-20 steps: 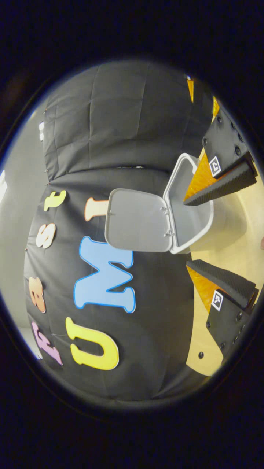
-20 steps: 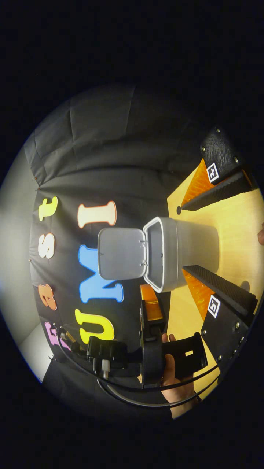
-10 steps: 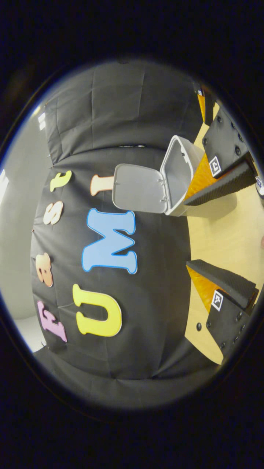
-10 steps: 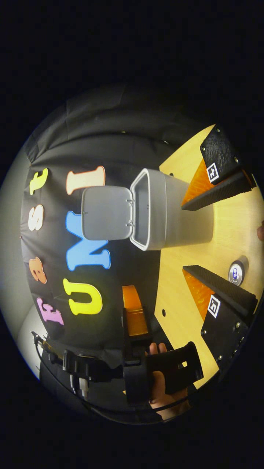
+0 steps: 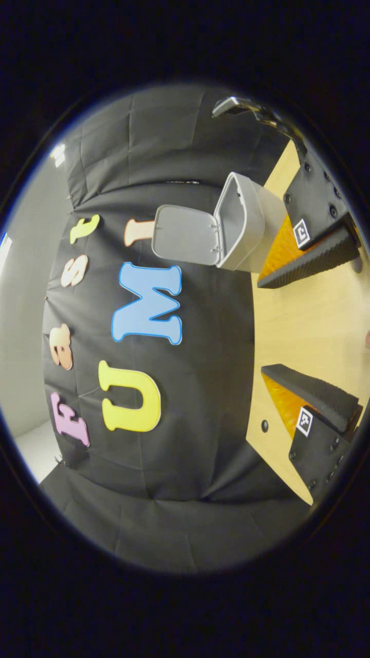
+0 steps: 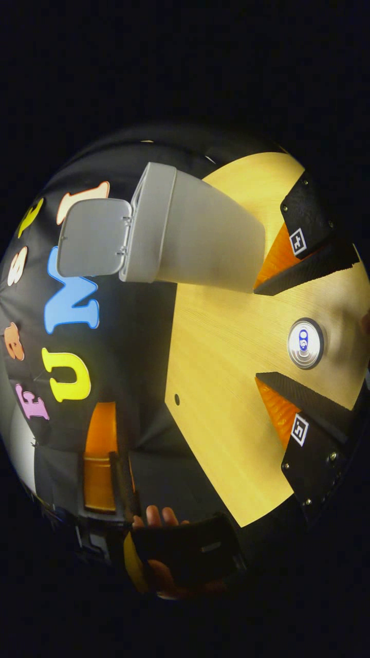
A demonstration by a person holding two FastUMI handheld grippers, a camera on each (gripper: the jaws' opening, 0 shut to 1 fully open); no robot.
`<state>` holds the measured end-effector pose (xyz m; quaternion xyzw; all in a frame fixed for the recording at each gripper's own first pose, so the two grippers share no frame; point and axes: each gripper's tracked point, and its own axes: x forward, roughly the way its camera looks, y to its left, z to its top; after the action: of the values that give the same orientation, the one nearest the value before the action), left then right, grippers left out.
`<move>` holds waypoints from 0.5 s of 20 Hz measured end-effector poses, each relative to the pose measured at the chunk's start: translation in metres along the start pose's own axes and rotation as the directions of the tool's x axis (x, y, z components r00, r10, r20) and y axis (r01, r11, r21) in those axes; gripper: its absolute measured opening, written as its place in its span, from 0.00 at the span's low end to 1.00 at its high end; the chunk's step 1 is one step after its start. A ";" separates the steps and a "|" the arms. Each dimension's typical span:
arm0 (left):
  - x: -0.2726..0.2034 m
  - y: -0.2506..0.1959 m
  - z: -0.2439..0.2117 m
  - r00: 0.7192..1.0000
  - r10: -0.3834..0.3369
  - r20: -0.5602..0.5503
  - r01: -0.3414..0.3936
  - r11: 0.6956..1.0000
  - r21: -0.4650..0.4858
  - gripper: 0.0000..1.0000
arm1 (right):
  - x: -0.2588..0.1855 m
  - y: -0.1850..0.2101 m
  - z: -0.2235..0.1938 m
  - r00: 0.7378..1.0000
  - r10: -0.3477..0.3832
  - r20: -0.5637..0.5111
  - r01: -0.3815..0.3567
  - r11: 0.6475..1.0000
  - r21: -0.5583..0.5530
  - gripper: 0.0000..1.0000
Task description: Press the lid of the desktop garbage bin to open it, pick up the crumpled paper on the desktop and throw it into the bin, then pick up the pop can on the desktop and drop it into the bin, and finally close the garbage bin lid.
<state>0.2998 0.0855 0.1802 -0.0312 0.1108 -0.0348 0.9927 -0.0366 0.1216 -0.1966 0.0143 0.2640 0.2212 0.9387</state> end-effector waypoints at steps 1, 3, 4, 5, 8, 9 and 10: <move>-0.004 0.005 -0.004 1.000 0.014 -0.007 -0.014 1.000 -0.002 0.96 | 0.003 0.003 -0.009 1.000 -0.001 -0.029 0.001 1.000 -0.005 0.96; -0.012 0.013 -0.012 0.999 0.034 -0.022 -0.034 0.999 -0.008 0.96 | 0.009 0.004 -0.028 0.996 0.008 -0.091 -0.008 1.000 0.006 0.96; -0.022 0.018 -0.016 0.998 0.046 -0.031 -0.046 0.999 -0.003 0.95 | 0.012 0.005 -0.035 0.992 0.017 -0.122 -0.015 1.000 0.021 0.96; -0.020 0.021 -0.022 0.998 0.056 -0.040 -0.056 0.998 0.005 0.95 | 0.014 0.007 -0.042 0.989 0.024 -0.148 -0.018 0.999 0.036 0.96; -0.029 0.027 -0.032 0.996 0.071 -0.061 -0.070 0.997 0.027 0.97 | 0.022 0.010 -0.060 0.977 0.043 -0.210 -0.030 0.997 0.067 0.96; -0.031 0.027 -0.035 0.995 0.074 -0.068 -0.072 0.997 0.032 0.98 | 0.025 0.008 -0.063 0.974 0.045 -0.224 -0.030 0.997 0.073 0.96; -0.031 0.028 -0.037 0.995 0.076 -0.072 -0.073 0.997 0.033 0.98 | 0.027 0.007 -0.065 0.970 0.050 -0.236 -0.032 0.996 0.081 0.96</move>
<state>0.2628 0.1140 0.1495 -0.0108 0.1477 -0.0005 0.9890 -0.0518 0.1337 -0.2645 0.0289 0.3826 0.2304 0.8943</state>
